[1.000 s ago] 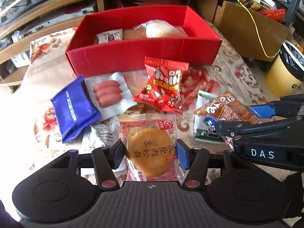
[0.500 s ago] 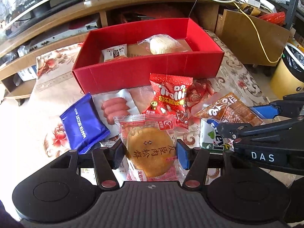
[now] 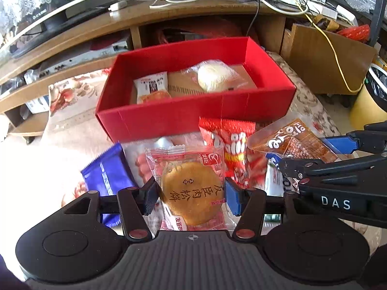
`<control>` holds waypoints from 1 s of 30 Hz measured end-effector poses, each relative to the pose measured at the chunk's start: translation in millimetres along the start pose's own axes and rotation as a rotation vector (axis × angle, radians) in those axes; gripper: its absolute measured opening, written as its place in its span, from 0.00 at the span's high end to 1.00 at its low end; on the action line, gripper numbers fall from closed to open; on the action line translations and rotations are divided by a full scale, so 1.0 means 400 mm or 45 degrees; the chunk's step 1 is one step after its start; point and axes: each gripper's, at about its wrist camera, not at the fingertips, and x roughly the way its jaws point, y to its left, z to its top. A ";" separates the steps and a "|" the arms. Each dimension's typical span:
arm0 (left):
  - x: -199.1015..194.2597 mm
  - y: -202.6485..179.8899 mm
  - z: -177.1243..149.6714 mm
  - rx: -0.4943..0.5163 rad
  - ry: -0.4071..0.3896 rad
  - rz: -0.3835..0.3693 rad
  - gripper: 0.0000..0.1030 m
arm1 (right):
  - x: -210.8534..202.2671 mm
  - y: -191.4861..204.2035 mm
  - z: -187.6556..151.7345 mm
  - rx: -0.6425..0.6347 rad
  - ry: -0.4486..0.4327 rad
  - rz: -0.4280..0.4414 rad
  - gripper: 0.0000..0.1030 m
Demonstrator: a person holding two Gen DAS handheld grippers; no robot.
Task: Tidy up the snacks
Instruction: 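Carry the cake and orange bag into the red box and release both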
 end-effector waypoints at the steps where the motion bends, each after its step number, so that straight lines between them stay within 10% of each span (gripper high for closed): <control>1: 0.000 0.002 0.008 -0.002 -0.007 0.000 0.39 | 0.000 -0.001 0.008 0.005 -0.009 -0.001 0.54; 30: 0.162 0.095 0.321 -0.079 -0.117 0.076 0.40 | 0.185 -0.069 0.327 0.083 -0.132 -0.001 0.56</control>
